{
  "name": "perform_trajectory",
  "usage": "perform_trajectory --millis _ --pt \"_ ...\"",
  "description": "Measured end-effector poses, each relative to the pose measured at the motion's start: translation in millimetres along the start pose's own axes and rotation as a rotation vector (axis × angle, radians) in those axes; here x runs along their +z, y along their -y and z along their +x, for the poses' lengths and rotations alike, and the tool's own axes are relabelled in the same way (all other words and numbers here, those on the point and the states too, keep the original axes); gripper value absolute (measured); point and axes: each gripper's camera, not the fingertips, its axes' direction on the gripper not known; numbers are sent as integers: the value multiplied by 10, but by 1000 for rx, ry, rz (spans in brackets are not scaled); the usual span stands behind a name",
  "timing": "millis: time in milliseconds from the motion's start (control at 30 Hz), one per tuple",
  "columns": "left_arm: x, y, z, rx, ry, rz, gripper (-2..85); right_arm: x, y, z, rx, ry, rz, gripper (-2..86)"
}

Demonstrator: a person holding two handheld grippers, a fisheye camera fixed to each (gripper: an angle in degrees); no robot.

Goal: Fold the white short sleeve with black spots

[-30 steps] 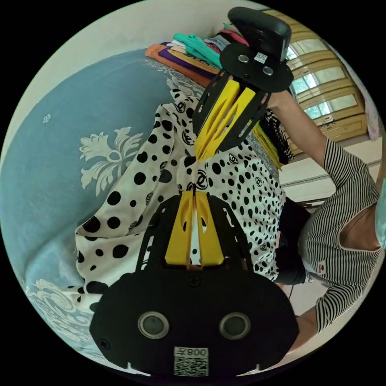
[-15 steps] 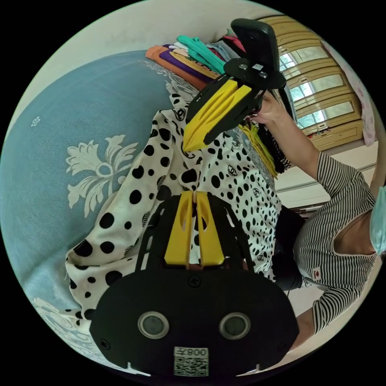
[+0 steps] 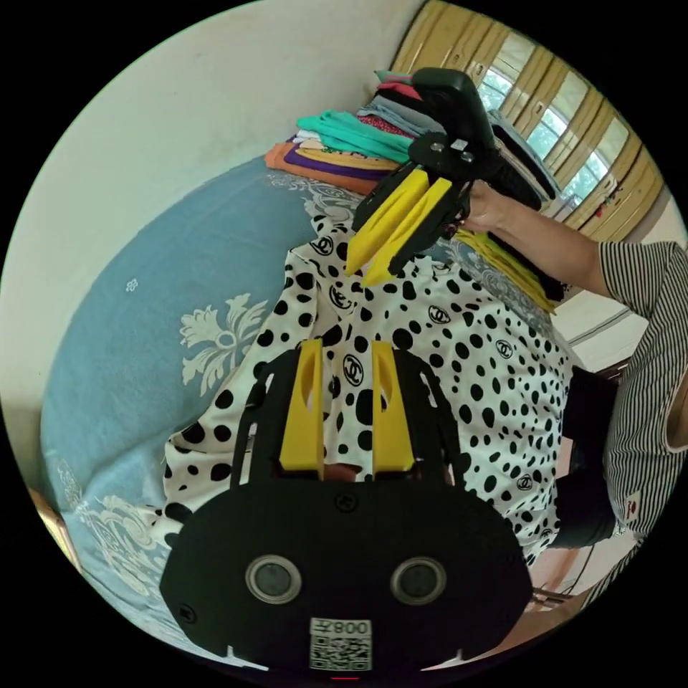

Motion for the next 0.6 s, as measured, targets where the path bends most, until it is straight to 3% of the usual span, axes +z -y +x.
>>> perform_trajectory --millis 133,300,400,600 --pt "203 48 28 18 52 -85 51 246 74 -281 -158 -132 -168 79" --pt "240 -1 -315 -87 -232 -24 15 412 155 -428 -257 -237 -296 23" --pt "339 -97 -661 -212 -502 21 12 243 181 -365 -228 -163 -291 16" --pt "592 -287 -1054 -404 -578 8 21 175 221 -14 -61 -37 -310 55"
